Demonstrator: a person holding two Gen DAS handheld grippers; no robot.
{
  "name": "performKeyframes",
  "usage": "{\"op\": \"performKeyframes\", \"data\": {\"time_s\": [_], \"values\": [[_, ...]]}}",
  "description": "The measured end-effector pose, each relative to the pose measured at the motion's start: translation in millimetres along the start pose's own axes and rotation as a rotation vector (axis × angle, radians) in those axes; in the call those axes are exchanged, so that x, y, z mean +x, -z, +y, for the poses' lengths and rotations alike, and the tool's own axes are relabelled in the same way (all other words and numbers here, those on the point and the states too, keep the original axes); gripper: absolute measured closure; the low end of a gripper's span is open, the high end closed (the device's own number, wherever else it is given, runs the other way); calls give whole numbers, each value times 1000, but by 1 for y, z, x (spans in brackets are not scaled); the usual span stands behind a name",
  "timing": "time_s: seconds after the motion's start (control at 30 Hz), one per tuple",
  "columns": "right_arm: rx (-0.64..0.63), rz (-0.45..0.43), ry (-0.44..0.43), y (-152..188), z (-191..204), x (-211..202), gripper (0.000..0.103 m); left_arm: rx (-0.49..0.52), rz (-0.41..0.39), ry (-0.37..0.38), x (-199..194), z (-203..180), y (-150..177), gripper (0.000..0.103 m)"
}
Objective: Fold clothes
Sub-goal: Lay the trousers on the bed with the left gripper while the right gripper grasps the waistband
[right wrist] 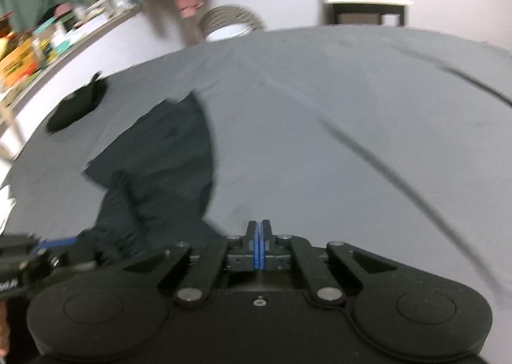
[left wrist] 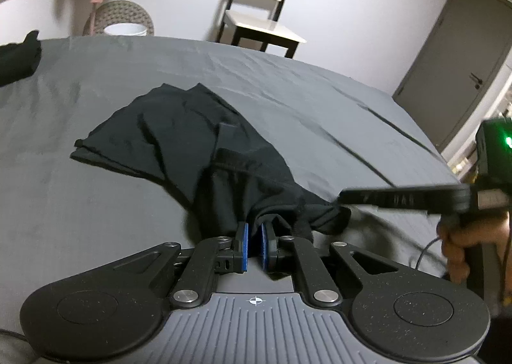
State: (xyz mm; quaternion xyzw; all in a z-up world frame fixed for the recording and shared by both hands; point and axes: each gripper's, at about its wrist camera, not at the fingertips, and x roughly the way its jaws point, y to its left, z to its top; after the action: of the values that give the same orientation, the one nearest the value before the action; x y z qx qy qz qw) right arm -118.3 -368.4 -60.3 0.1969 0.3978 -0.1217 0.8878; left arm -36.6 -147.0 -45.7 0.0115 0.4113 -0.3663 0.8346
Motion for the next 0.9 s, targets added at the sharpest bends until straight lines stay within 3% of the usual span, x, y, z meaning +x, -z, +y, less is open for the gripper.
{"op": "performKeyframes", "data": {"time_s": [0.07, 0.13, 0.17, 0.2, 0.33, 0.53, 0.57, 0.6, 0.77, 0.83, 0.9], "values": [[34, 2, -34, -2, -10, -2, 100, 16, -3, -5, -1, -3, 0, 97], [59, -15, -64, -2, -16, -5, 90, 34, -19, -16, -5, -7, 0, 97], [80, -24, -83, -2, -17, -5, 68, 30, -31, -22, -7, -7, 1, 97], [105, -33, -102, -3, -19, -6, 53, 24, -42, -28, -10, -7, 1, 97], [171, -29, -193, -5, -21, 0, 51, 9, -72, -38, -18, -7, 5, 97], [138, 55, -196, -1, -11, 11, 45, -1, -153, -72, -30, -7, 6, 97], [148, 65, -211, 0, -11, 13, 36, 1, -152, -75, -30, -7, 6, 97], [162, 71, -231, 1, -11, 15, 34, 5, -147, -77, -28, -7, 5, 97], [179, 104, -237, 4, -8, 27, 31, 75, -96, -80, -16, -22, 1, 97], [178, 92, -222, 5, -5, 26, 32, 97, -78, -79, -12, -27, 1, 97], [165, 87, -197, 4, -5, 25, 44, 85, -74, -70, -12, -28, 3, 97]]}}
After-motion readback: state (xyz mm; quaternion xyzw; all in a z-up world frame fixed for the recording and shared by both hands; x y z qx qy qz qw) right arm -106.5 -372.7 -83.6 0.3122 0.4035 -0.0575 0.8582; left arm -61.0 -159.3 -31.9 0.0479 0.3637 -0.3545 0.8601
